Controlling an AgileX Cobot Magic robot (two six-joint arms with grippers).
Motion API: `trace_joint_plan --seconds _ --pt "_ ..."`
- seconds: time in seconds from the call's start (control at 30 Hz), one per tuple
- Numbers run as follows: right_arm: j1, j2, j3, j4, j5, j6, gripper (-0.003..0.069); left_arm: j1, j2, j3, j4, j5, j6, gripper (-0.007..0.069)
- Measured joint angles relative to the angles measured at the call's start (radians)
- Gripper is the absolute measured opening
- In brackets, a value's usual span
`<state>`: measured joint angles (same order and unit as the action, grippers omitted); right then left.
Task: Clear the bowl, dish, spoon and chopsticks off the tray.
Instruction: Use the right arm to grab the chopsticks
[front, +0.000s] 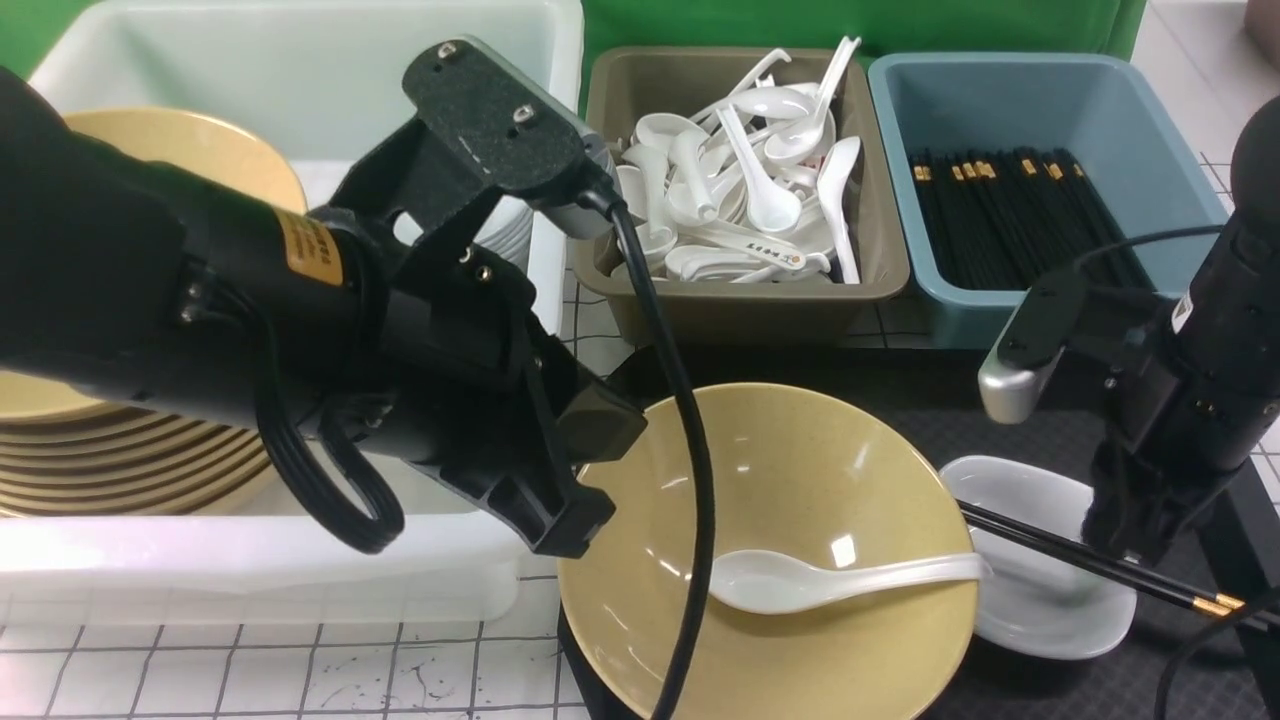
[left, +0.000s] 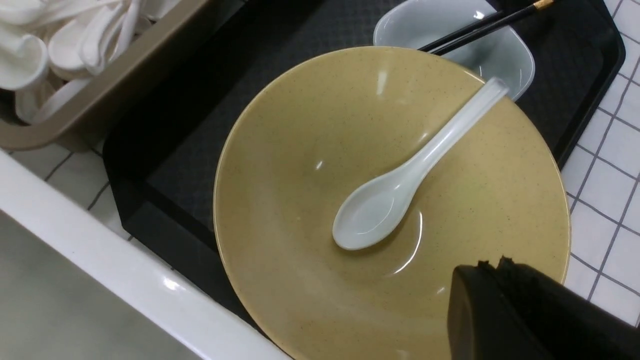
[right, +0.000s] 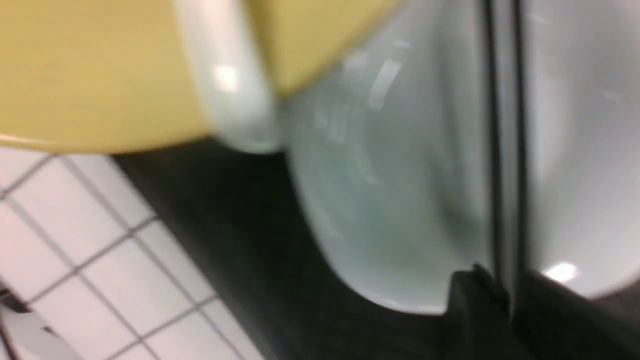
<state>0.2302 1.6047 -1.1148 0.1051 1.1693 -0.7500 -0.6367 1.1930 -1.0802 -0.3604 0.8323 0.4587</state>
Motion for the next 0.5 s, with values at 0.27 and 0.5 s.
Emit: trace_joint_plan --seconds 0.27,0.5 --pt "0.0 0.0 0.03 0.019 -0.05 -0.022 0.0507 0.0 0.0 0.0 0.0 0.01 0.0 -0.0006" --pt "0.0 0.067 0.047 -0.002 -0.127 -0.022 0.0505 0.0 0.0 0.0 0.0 0.024 0.0 -0.0006"
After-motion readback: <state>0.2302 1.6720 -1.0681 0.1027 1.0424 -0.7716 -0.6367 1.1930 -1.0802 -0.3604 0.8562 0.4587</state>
